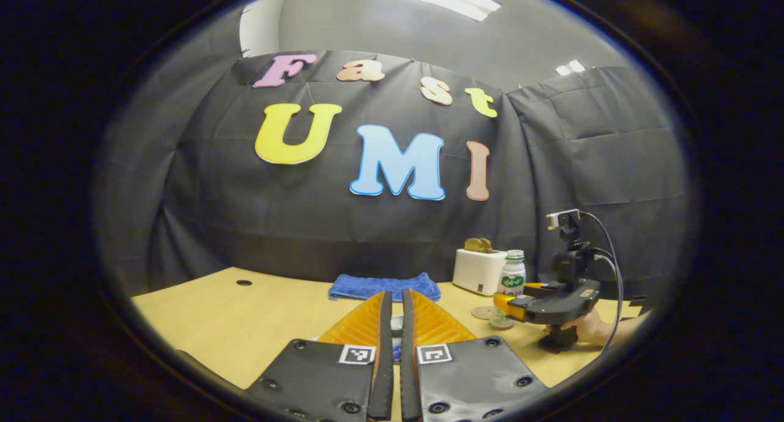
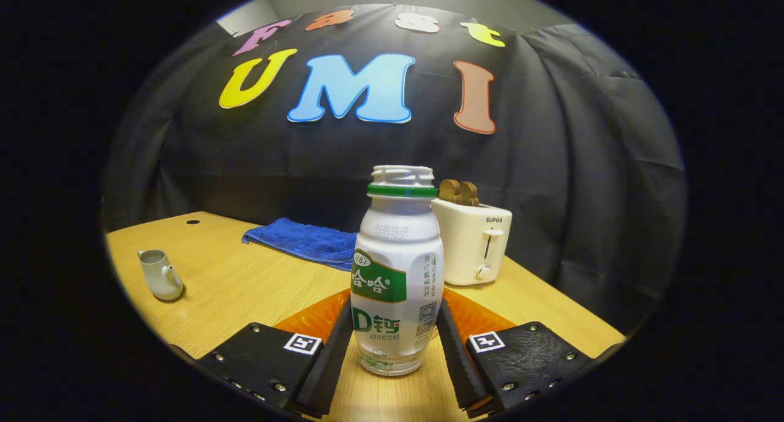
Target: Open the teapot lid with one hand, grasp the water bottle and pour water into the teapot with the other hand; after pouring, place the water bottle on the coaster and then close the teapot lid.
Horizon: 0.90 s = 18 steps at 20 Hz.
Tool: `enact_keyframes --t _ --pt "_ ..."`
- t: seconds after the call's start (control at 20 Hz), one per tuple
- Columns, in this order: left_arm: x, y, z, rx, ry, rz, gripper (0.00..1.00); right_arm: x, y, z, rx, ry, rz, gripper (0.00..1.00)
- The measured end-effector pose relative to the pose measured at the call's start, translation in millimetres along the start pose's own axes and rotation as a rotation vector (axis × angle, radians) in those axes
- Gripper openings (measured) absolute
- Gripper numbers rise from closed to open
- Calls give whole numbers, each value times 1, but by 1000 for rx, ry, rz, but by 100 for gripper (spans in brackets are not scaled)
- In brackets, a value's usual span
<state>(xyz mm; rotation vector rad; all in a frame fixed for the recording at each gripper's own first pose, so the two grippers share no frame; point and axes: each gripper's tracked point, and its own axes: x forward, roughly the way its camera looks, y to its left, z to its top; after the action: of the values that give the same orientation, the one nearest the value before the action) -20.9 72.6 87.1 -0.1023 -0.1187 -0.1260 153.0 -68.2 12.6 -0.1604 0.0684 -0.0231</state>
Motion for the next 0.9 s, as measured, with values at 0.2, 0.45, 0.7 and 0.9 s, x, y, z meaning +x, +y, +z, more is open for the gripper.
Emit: enact_keyframes --t 0.2,0.45,0.7,0.9 --pt "-34 -6 -23 23 44 -16 11 -16 26 11 -98 3 36 72" --pt "-60 10 -48 -9 86 -3 14 -33 69 21 -323 -5 74 73" --pt "-90 23 -66 -32 125 12 15 -36 113 22 -538 -29 119 73" --pt "-106 36 -53 -6 86 39 11 -32 146 16 -609 0 155 73"
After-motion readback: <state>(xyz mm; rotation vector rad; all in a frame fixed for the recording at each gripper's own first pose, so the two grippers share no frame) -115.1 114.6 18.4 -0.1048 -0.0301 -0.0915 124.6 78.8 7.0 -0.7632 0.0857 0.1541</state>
